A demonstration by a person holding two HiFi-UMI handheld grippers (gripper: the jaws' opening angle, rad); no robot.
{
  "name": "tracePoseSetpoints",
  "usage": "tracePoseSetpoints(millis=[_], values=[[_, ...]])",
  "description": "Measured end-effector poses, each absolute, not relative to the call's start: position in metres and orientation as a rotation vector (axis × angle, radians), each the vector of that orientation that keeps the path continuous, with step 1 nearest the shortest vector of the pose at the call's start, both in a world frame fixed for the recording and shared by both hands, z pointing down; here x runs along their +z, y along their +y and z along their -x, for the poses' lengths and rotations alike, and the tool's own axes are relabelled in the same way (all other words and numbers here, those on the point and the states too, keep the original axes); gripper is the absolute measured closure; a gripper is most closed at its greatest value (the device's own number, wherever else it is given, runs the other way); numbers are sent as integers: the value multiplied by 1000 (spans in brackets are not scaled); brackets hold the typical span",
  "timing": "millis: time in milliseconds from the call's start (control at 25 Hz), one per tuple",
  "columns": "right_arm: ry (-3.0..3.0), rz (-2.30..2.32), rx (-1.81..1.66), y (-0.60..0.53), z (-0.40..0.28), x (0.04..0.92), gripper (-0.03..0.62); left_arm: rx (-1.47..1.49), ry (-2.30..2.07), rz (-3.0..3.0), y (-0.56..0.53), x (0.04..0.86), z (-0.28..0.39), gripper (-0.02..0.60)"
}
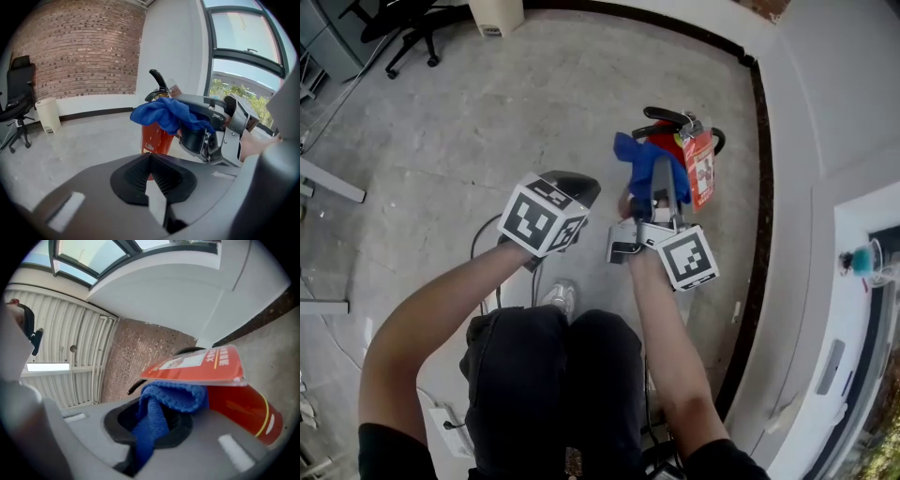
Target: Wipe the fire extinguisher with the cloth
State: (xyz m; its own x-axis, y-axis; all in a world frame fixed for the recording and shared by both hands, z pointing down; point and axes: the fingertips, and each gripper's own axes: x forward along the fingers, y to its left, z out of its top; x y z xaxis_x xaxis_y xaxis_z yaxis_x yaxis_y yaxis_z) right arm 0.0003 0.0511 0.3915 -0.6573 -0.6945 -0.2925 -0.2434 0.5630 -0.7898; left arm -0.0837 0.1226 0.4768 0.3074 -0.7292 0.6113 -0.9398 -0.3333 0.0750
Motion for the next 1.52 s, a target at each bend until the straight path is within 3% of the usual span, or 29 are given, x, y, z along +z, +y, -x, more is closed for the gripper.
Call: tracePoseSetpoints(millis=[560, 880, 1240, 1520], values=[[2181, 937, -1003, 47, -44, 399, 568, 640, -1405, -2234, 90, 456, 75, 575], [2442, 1237, -1262, 73, -50, 425, 568, 669, -1386, -2177, 88, 408, 92, 575], [2808, 1064, -1375, 132, -34, 317, 566, 706, -1313, -2181, 140, 303, 78, 575], [2995, 895, -1129, 163, -52, 188, 566, 612, -1428, -2124, 186, 187, 52, 575]])
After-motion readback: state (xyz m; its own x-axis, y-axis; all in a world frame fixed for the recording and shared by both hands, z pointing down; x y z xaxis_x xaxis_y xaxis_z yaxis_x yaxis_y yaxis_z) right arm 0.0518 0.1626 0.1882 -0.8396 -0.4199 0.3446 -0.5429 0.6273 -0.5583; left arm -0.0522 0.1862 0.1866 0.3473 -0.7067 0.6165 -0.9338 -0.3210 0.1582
